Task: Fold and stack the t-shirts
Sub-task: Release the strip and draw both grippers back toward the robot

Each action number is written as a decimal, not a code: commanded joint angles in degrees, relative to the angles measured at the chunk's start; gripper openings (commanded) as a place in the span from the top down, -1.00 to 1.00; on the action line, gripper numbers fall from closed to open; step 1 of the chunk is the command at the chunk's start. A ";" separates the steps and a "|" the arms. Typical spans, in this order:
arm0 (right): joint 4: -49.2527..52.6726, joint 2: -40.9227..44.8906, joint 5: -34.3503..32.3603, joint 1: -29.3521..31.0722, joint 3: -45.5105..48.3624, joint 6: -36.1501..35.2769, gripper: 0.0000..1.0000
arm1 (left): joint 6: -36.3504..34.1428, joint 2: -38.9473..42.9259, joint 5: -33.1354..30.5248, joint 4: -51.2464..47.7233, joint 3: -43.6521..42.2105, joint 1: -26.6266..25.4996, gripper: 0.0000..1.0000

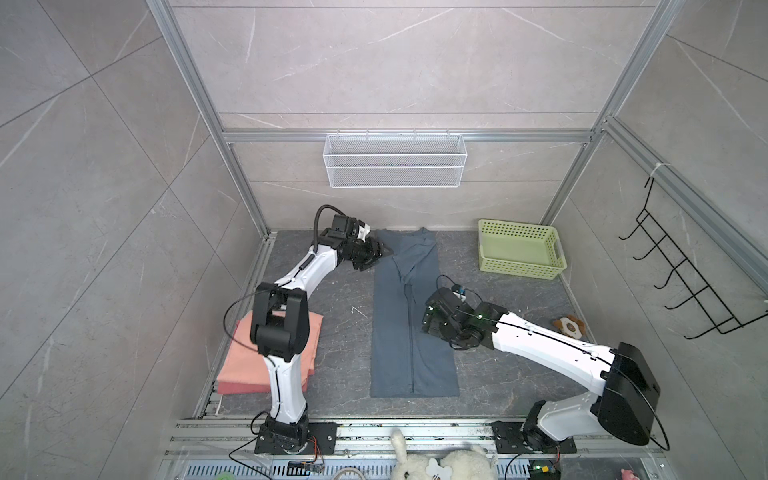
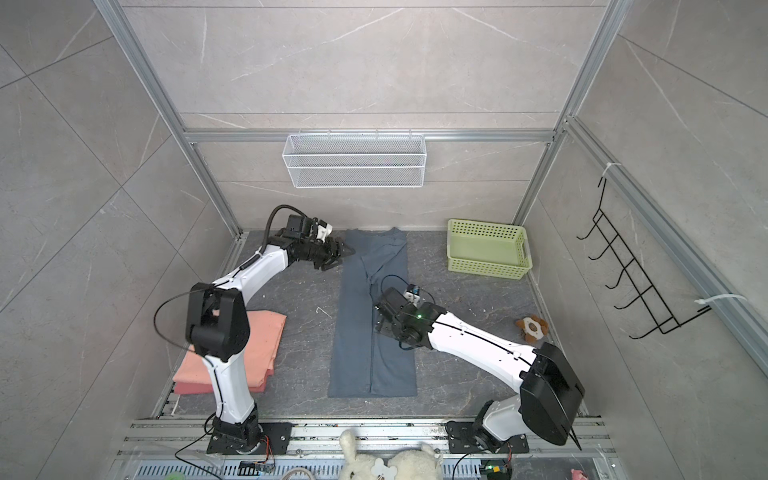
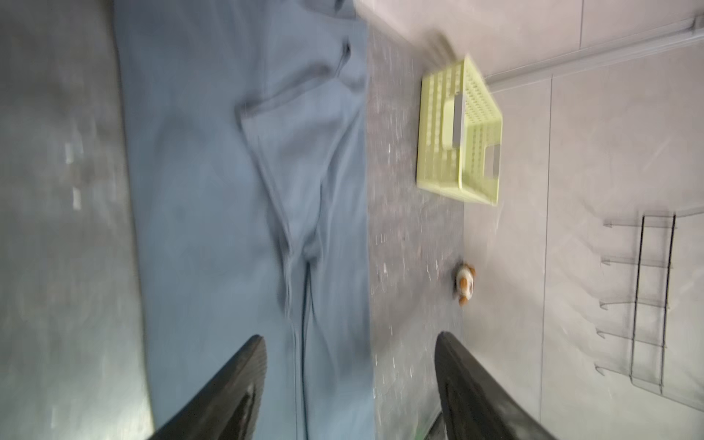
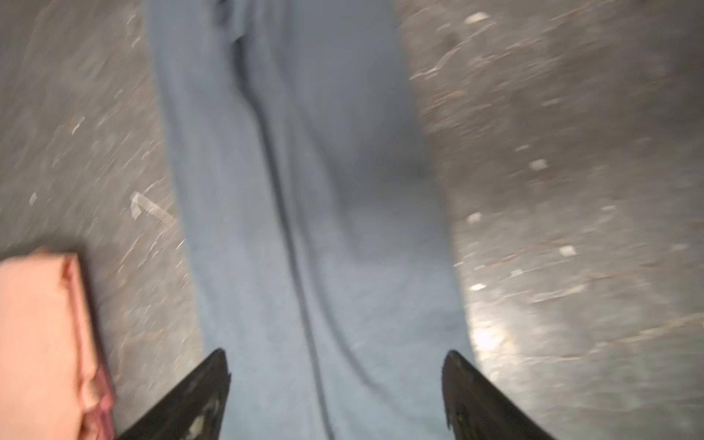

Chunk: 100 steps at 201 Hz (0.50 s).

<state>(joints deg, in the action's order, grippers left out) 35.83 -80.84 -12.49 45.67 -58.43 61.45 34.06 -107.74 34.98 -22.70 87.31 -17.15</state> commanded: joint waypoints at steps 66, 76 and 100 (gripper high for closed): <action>-5.80 7.16 24.16 -6.91 15.85 -8.00 -0.66 | 6.85 33.97 -6.58 -13.97 -41.35 -7.67 -0.50; -6.30 9.59 25.55 -6.88 19.34 -7.27 -0.64 | 9.86 37.39 -6.16 -14.21 -45.06 -8.97 -0.47; -5.35 15.95 27.56 -6.56 25.30 -6.63 -0.60 | 15.19 42.74 -5.91 -13.48 -50.97 -13.36 -0.35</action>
<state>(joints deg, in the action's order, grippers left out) 30.41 -70.72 9.65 38.61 -37.30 55.24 41.74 -69.34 28.84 -35.46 39.68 -27.27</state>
